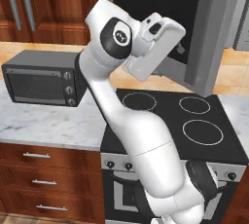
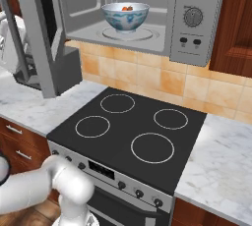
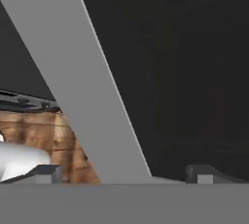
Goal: Place the bowl containing the carrot and kebab skewer in the microwave. Close the microwave door and press the start button to microwave the meal.
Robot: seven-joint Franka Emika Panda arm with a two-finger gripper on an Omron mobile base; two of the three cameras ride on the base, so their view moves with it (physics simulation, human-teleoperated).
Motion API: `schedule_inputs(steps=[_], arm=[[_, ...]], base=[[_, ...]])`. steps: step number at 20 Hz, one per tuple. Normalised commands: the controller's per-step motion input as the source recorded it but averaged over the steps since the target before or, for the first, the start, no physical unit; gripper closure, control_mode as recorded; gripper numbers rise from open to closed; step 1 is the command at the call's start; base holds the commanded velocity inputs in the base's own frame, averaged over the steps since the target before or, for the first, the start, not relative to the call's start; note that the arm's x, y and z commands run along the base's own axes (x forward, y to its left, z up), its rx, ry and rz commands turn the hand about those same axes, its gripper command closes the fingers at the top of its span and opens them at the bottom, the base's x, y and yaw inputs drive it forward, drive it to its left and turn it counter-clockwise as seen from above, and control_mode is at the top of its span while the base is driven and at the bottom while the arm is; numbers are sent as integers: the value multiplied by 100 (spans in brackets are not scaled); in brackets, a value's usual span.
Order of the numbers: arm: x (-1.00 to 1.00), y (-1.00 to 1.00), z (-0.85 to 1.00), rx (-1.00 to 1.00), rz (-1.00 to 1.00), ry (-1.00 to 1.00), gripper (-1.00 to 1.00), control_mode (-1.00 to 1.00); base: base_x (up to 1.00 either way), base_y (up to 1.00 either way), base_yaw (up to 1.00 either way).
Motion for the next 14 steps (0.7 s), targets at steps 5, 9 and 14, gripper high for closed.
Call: schedule_inputs(steps=[5,9,14], arm=[[96,-65,0,0,20,18,-100,-100],[100,-50,0,0,16,11,-100,-100],[100,-52,0,2,18,3,-100,-100]], base=[[0,0,0],[0,0,0],[0,0,0]])
